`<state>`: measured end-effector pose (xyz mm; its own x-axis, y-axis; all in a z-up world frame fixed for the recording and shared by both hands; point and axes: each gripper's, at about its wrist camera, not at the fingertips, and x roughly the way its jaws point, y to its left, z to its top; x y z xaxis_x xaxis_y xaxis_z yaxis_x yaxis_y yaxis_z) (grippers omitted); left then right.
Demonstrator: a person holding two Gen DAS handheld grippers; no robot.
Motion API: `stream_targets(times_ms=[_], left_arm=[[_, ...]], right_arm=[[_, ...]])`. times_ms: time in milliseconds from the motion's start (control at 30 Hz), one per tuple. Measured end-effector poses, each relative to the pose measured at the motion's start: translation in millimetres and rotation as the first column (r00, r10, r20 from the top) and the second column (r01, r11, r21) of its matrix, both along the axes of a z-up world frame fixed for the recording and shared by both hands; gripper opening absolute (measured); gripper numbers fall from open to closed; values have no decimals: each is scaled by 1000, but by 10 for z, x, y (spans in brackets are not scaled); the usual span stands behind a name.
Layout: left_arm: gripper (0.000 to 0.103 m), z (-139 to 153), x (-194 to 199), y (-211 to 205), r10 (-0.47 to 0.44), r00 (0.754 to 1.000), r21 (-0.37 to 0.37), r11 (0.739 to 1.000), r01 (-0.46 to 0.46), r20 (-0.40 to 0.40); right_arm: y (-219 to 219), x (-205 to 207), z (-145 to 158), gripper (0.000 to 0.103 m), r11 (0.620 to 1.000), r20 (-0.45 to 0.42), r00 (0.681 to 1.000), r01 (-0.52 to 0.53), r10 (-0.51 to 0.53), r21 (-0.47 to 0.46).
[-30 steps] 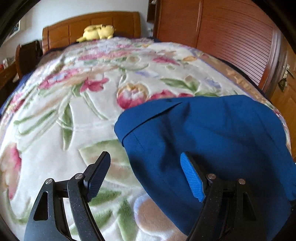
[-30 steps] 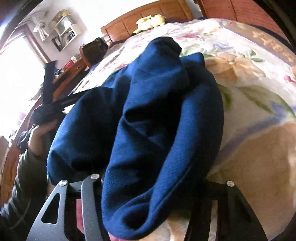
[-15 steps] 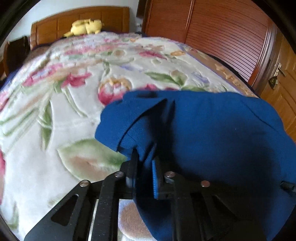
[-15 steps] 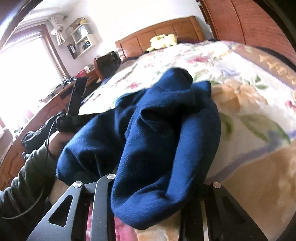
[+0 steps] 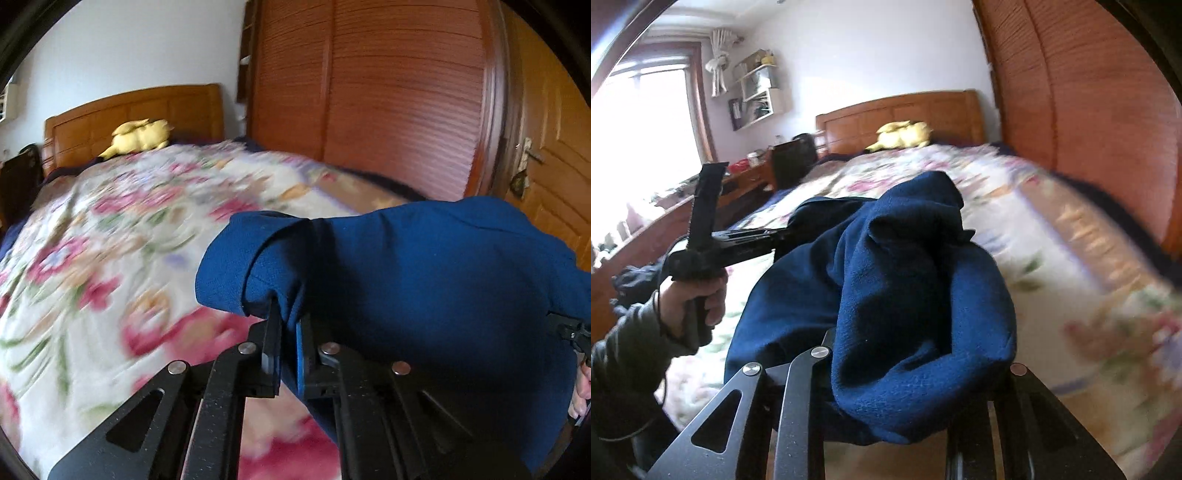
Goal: Fold large clothes
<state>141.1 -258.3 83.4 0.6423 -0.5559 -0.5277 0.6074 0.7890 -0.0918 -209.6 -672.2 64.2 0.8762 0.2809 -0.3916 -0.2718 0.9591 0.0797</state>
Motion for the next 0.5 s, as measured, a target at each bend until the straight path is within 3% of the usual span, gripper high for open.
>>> stream_targets(times_ms=[200, 300, 400, 500], left_arm=[[6, 411, 16, -1294, -111, 992, -26, 993, 113, 62], [6, 439, 43, -1848, -166, 984, -24, 985, 168, 64], [7, 268, 63, -2470, -220, 974, 14, 975, 220, 44], [10, -67, 116, -2906, -252, 968, 98, 963, 253, -15]], right_arm=[[-974, -125, 391, 24, 986, 54, 989, 142, -138, -85], [-1478, -148, 443, 24, 967, 51, 973, 229, -225, -111], [-1919, -107, 268, 26, 954, -14, 957, 288, -290, -81], [-2283, -31, -150, 32, 932, -120, 924, 359, -362, -45]])
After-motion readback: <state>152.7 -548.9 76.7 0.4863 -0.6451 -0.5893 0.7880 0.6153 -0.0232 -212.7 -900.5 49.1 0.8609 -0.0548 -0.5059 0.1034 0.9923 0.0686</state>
